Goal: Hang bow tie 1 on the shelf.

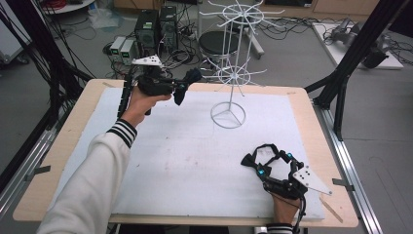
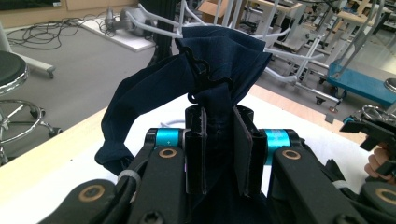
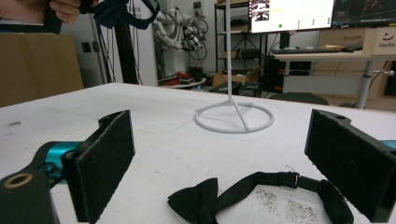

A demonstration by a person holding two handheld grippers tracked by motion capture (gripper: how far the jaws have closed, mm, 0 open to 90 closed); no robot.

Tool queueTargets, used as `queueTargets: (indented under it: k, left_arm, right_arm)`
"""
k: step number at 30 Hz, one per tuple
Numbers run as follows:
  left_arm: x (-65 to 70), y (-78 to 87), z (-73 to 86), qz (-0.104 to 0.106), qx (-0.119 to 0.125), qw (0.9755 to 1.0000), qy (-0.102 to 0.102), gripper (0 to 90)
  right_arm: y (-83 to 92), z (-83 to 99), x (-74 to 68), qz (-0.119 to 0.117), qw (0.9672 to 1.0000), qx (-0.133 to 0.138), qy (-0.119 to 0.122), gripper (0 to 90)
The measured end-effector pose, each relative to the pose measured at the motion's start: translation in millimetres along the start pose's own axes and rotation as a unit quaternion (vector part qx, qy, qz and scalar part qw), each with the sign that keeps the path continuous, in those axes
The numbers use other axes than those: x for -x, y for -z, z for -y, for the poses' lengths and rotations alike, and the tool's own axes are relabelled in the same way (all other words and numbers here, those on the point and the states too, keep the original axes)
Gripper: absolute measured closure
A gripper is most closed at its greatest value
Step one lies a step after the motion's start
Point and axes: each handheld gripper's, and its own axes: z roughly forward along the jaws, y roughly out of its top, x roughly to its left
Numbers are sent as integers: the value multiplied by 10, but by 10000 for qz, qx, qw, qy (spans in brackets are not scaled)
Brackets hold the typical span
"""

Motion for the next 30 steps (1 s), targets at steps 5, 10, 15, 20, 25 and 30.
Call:
queueTargets:
  k: [5,10,15,20,25,30]
  left_arm:
    - [10,-35,-82,87,89,9999,19,760]
    - [17,-55,-110,95,111,9999,-2,760]
    - [36,-74,-138,110,89,9999,-30,760]
    - [66,-118,-180,161,101,9998,-51,760]
    - [102,-177,-209,228,97,9996,-96,760]
    - [134,-234,-237,247,59,9996,-142,760]
  right_arm:
    - [2,0,0,-1,10000,-10,12,76]
    - [2,0,1,0,10000,-7,15,75]
    - [3,0,1,-1,10000,-18,-22,76]
    - [2,0,1,-11,10000,-13,-21,76]
    - [3,0,3,-17,10000,-21,-25,76]
    - [5,0,3,-14,10000,-23,-22,76]
